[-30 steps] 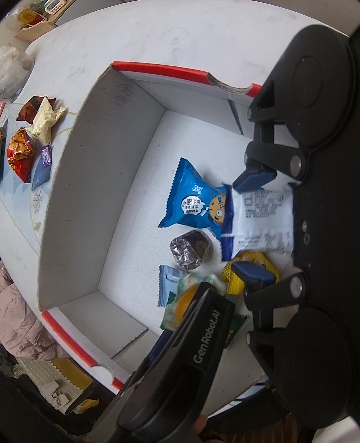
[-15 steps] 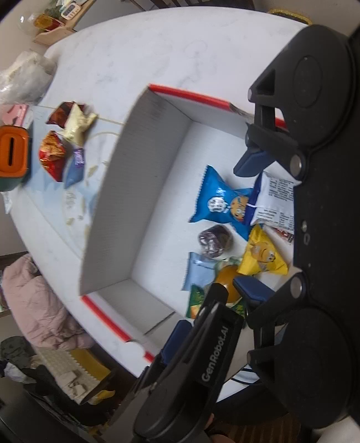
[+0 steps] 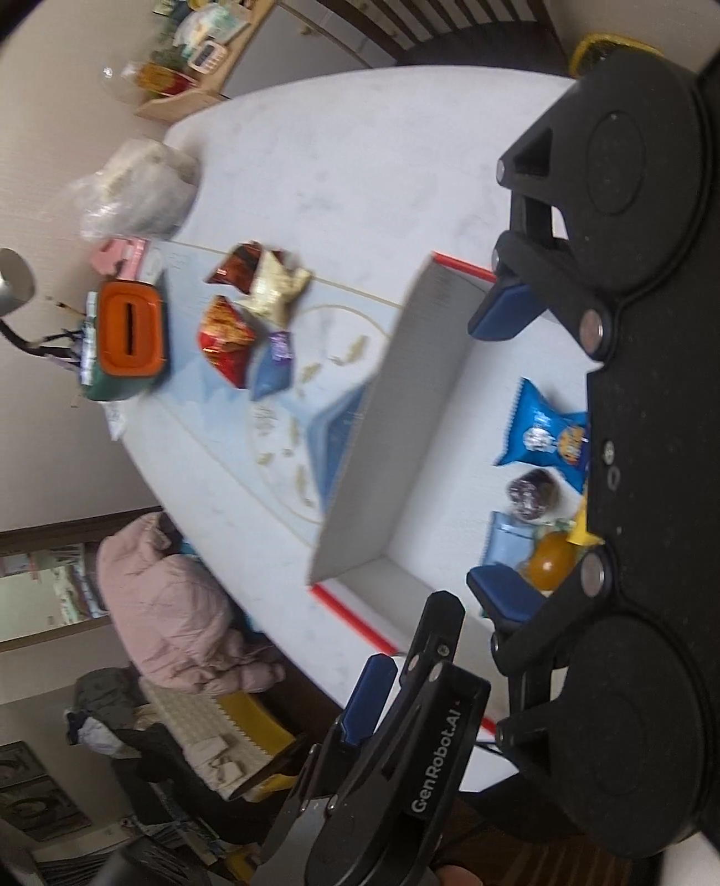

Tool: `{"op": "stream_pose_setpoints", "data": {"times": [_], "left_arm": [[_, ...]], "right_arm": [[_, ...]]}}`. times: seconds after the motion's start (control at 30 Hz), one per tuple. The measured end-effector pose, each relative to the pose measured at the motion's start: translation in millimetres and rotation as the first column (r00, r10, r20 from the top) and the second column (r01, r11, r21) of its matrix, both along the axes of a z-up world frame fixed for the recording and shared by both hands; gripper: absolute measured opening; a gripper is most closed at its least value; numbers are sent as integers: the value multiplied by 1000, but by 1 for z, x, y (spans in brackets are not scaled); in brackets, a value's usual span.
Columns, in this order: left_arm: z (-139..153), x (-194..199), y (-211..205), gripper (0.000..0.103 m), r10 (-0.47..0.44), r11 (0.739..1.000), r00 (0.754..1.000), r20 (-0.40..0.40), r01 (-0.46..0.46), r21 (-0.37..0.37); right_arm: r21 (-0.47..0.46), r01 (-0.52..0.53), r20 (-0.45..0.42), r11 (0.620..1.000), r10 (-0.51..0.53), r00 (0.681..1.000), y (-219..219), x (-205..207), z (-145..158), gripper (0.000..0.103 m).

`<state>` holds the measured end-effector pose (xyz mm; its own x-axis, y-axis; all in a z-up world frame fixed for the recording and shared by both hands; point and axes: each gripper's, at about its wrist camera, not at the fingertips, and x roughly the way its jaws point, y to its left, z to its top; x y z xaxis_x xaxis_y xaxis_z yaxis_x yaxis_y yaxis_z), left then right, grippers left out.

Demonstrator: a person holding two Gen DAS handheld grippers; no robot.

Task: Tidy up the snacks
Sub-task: 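Lift both tools from the box and move over the snack pile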

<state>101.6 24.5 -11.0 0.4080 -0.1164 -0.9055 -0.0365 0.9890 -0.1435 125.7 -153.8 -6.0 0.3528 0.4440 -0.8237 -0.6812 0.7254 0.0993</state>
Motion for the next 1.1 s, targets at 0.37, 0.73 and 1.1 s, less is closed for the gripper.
{"op": "stream_pose_setpoints", "data": {"times": [0.37, 0.73, 1.1], "left_arm": [[47, 20, 13, 68, 25, 998, 991, 130, -32, 50], [91, 70, 39, 76, 78, 992, 964, 255, -101, 79], [87, 150, 50, 77, 95, 986, 961, 258, -126, 105]], "right_arm": [[76, 22, 78, 997, -28, 997, -2, 29, 35, 96], [119, 67, 121, 991, -81, 989, 2, 84, 65, 103], [112, 137, 87, 984, -148, 985, 12, 164, 54, 103]]}}
